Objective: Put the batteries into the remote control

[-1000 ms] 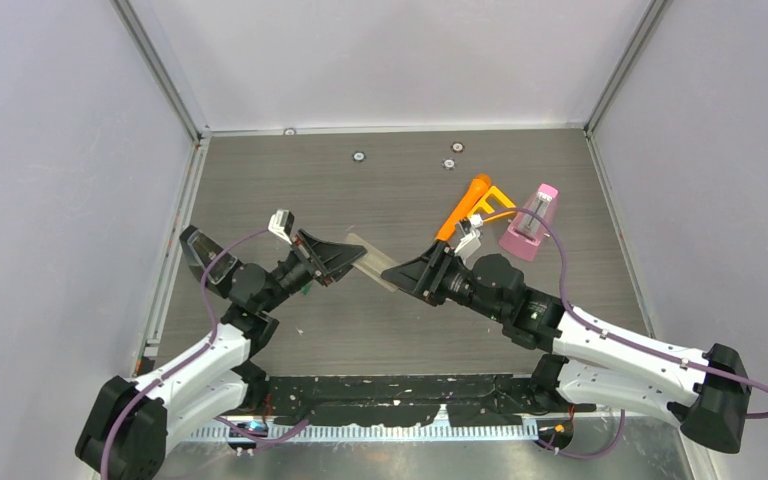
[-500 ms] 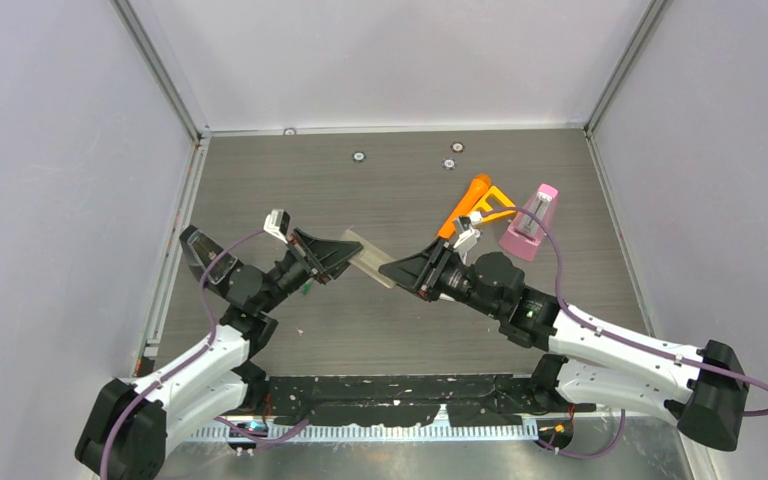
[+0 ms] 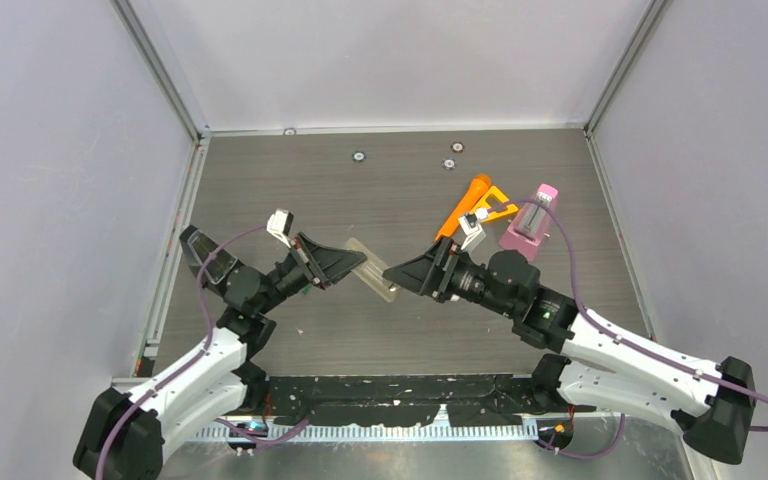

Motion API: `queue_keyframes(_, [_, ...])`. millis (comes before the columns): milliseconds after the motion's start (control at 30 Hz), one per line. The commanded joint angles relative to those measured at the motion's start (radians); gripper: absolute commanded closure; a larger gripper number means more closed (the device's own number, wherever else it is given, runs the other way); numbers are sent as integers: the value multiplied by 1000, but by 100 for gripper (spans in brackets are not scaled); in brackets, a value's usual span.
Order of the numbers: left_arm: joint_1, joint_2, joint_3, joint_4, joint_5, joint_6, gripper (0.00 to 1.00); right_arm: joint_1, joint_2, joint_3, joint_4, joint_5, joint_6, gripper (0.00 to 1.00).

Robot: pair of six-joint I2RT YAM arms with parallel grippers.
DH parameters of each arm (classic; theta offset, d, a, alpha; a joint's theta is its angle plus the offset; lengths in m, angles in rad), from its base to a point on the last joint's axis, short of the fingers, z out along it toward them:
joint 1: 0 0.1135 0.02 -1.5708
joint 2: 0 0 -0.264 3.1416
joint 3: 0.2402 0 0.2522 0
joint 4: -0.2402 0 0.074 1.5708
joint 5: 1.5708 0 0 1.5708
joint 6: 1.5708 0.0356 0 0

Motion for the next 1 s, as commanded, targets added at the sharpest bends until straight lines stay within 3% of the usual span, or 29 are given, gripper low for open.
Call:
queue_keyframes(0, [-3,-20,127,-63,204,192,100,-38,-58,131,-131,-145,-328,10])
queue_keyframes(200, [-3,-17,273,-260,450,382,100,-43,-25,282,-308,-372,-614,10])
queue_keyframes(300, [-3,3,314,-244,550,400,100,-43,18,344,-368,-429,-688,10])
queue_keyframes(467, [-3,26,347,-187,608,382,100,-38,74,356,-298,-497,-691,11])
queue_keyframes(800, [-3,41,360,-156,597,361,100,21,176,394,-285,-476,-693,34])
queue_keyframes(867, [-3,46,357,-157,596,359,100,25,187,400,-285,-465,-690,41])
queue_keyframes(967, [-3,45,355,-173,581,365,95,25,199,408,-295,-436,-684,60])
